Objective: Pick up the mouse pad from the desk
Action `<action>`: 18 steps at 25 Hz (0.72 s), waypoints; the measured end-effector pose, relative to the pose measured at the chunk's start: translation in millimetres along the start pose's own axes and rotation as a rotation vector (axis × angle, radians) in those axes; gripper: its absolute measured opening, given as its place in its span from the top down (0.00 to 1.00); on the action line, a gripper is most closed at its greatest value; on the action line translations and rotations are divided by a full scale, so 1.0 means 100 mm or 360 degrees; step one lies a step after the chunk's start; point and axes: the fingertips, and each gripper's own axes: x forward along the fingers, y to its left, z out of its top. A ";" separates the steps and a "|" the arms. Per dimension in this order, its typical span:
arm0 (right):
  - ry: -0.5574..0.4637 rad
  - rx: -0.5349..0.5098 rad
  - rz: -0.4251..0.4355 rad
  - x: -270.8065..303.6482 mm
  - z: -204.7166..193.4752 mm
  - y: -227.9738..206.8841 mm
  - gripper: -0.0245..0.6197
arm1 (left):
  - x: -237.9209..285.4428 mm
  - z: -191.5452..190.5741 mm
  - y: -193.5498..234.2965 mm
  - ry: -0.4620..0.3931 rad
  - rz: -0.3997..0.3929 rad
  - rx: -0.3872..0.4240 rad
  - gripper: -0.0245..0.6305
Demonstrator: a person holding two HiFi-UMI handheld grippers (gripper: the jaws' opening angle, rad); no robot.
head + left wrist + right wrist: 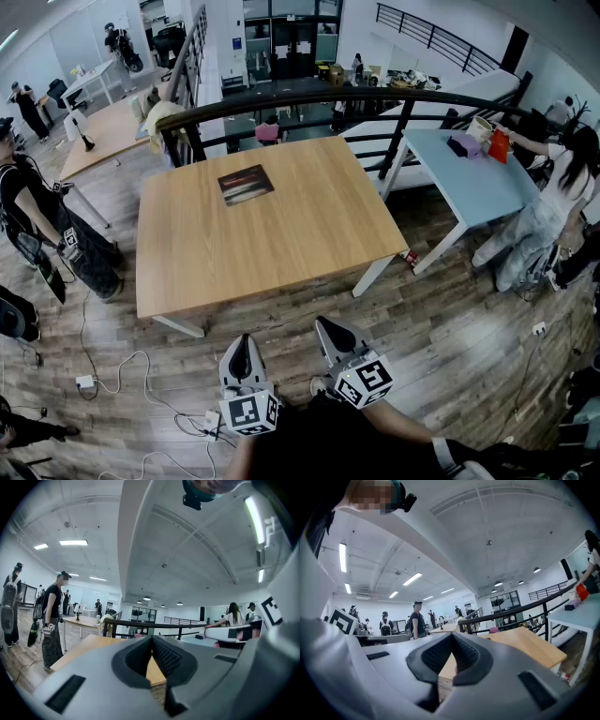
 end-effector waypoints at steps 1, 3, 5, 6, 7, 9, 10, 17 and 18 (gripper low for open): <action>0.0000 -0.0002 0.0002 0.00 0.00 0.01 0.92 | -0.01 0.00 0.00 -0.0002 -0.0001 0.0001 0.93; 0.0000 -0.0005 0.0004 -0.01 -0.01 0.02 0.92 | -0.03 0.00 -0.01 -0.0006 -0.0005 0.0004 0.93; -0.0001 -0.0008 0.0007 -0.03 -0.01 0.02 0.92 | -0.03 0.00 -0.02 -0.0007 -0.0008 0.0006 0.93; 0.0000 -0.0009 0.0008 -0.03 -0.01 0.01 0.92 | -0.03 -0.01 -0.03 -0.0006 -0.0008 0.0006 0.93; 0.0000 -0.0009 0.0009 -0.03 -0.01 0.01 0.92 | -0.03 -0.01 -0.03 -0.0006 -0.0006 0.0006 0.93; 0.0001 -0.0008 0.0012 -0.03 0.00 -0.01 0.92 | -0.02 -0.01 -0.04 -0.0006 -0.0001 0.0007 0.93; 0.0002 -0.0006 0.0012 -0.03 0.00 -0.02 0.92 | -0.01 0.00 -0.05 -0.0007 0.0000 0.0007 0.93; -0.0026 0.0043 0.0025 -0.04 0.03 -0.08 0.91 | 0.01 -0.02 -0.10 -0.0001 0.0012 0.0009 0.93; -0.0026 0.0037 0.0029 -0.05 0.03 -0.08 0.91 | 0.01 -0.03 -0.10 0.0000 0.0014 0.0010 0.93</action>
